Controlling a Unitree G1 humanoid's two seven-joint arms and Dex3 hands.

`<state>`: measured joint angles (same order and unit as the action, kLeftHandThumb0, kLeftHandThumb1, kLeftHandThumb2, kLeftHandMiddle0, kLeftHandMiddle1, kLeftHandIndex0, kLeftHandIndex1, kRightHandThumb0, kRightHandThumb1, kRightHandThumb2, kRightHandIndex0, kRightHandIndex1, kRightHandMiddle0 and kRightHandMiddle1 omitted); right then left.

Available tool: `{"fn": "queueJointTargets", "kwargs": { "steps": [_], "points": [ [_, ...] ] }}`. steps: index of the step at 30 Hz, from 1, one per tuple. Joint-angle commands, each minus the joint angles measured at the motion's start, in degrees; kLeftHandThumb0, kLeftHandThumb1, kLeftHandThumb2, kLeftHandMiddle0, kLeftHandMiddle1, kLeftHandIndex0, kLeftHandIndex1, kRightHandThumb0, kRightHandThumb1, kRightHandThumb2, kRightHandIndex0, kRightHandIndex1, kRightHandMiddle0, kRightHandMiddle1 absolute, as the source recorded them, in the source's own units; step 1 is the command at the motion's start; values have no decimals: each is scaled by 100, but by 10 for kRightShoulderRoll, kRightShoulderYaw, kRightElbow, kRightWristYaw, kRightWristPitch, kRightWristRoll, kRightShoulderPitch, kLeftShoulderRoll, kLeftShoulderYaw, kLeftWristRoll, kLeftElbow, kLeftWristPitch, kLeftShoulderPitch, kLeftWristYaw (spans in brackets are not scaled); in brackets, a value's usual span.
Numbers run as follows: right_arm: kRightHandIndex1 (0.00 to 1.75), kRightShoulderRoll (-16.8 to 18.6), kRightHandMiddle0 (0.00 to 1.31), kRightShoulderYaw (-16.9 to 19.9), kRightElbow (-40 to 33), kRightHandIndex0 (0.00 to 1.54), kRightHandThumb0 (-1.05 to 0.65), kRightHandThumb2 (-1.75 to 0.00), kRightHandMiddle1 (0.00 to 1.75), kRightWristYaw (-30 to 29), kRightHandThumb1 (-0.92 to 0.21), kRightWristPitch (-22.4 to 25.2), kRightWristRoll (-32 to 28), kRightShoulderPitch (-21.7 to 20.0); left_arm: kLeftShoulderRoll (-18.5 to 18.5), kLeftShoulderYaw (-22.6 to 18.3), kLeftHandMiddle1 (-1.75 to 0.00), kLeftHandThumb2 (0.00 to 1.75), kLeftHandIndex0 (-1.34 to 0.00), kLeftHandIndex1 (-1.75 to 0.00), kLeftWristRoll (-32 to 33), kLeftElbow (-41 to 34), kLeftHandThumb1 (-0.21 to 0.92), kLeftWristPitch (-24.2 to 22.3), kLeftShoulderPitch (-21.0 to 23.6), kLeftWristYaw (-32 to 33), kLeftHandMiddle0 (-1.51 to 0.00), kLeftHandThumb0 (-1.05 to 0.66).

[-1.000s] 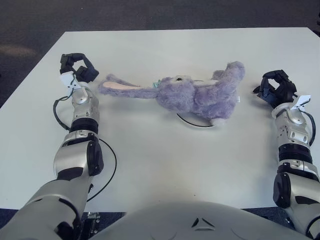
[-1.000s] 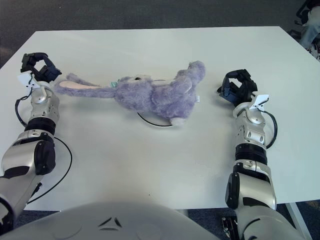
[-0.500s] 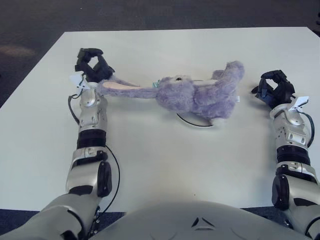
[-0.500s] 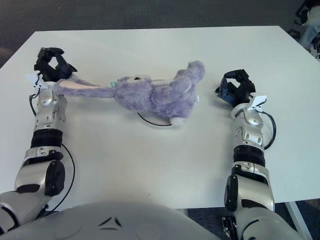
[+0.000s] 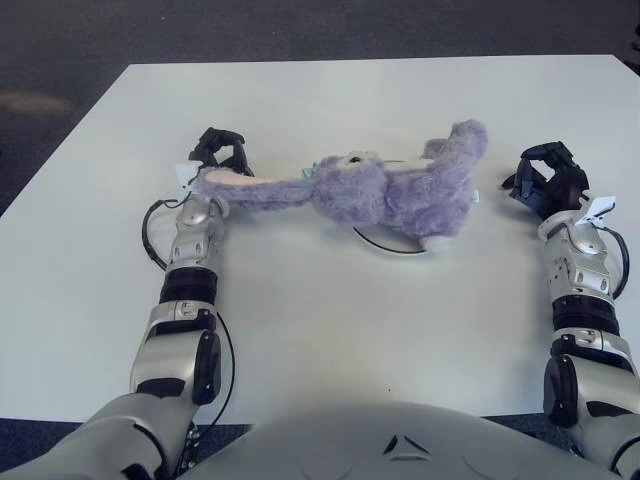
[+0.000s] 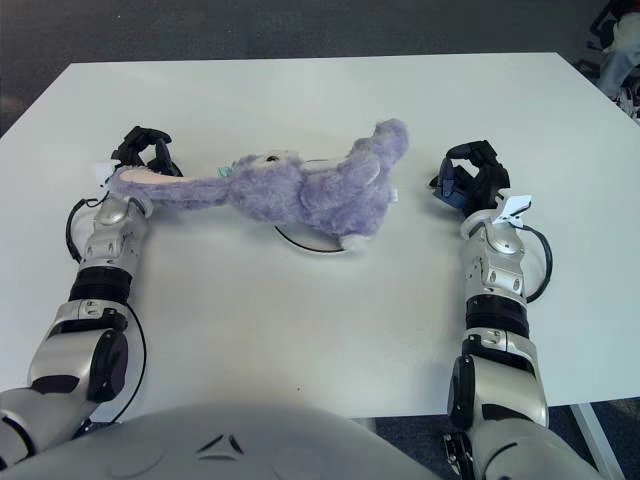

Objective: Put the doll into the plate.

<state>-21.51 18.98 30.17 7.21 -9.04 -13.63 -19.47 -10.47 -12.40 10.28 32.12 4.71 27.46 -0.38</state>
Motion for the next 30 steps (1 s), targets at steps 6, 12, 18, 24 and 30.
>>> {"fn": "queueJointTargets", "kwargs": {
  "steps": [6,12,18,24,30],
  "points": [
    [166,12,41,32,39,66,-1,-133,175,-31,-29,-8,-8,21,-2,2,-175,112,-49,-175,-10,-4,47,11,-22,-14,-103,-43],
    [167,13,45,45,63,69,-1,-139,175,-18,-24,-39,-17,21,3,3,-175,112,-49,-175,-13,-4,47,8,-30,-12,-103,-43],
    [167,18,47,52,75,70,-1,-141,175,-7,-22,-61,-24,23,7,-1,-175,112,-49,-175,-17,7,47,12,-29,-4,-102,-43],
    [167,22,48,56,74,71,-1,-142,175,-8,-21,-71,-23,30,10,-5,-175,112,-49,-175,-17,5,47,17,-34,-3,-102,-43],
    [167,25,48,56,67,71,-1,-143,175,-6,-20,-82,-19,42,14,-7,-175,112,-49,-175,-18,-13,47,22,-52,0,-103,-43]
  ]
}}
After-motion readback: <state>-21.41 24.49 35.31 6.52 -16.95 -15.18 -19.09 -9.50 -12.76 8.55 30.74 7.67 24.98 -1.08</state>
